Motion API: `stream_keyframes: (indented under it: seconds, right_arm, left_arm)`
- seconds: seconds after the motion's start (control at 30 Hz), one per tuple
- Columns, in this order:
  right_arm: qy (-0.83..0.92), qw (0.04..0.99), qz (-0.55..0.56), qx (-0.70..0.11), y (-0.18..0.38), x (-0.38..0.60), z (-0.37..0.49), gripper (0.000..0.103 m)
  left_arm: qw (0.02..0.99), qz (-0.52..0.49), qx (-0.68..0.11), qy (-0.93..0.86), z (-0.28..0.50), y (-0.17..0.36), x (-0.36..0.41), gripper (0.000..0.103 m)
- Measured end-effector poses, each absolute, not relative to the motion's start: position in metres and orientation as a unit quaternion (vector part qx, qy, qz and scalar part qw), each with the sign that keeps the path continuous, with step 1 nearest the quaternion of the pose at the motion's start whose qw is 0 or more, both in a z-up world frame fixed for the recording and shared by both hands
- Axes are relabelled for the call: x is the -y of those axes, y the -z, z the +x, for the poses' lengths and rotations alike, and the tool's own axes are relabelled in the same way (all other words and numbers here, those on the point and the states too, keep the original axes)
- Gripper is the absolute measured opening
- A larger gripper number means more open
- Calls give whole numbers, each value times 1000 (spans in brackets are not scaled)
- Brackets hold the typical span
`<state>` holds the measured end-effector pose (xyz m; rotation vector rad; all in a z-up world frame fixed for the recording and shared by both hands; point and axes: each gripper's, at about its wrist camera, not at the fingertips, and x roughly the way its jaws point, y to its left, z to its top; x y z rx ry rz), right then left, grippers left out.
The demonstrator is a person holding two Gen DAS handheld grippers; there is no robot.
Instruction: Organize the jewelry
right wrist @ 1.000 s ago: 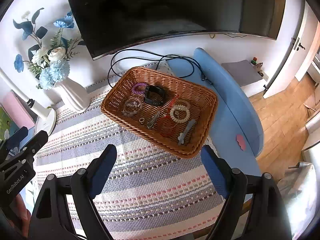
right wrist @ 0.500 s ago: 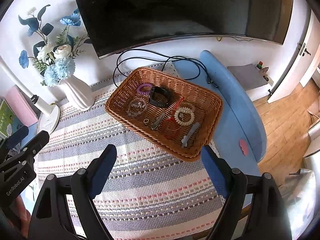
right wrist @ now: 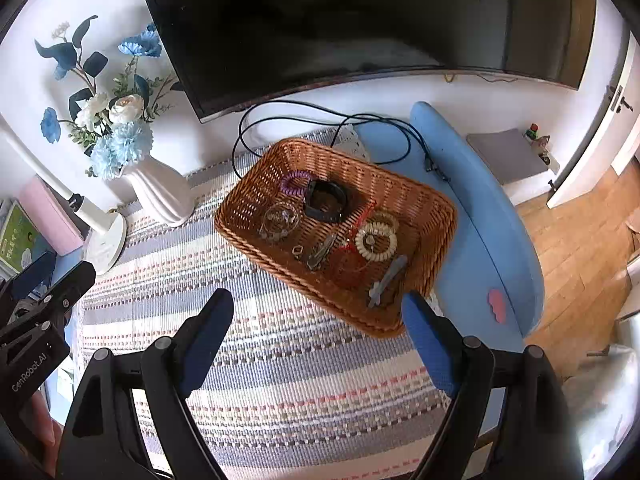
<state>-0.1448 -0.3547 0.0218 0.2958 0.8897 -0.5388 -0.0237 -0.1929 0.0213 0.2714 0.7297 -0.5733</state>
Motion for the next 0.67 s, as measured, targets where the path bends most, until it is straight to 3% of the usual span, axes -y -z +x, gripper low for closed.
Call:
stream_keyframes:
  seconds: [0.67]
  right_arm:
    - [208, 859, 105, -456, -1, 388, -111, 87]
  left_arm:
    - [900, 102, -349, 240, -14, -13, 222, 75]
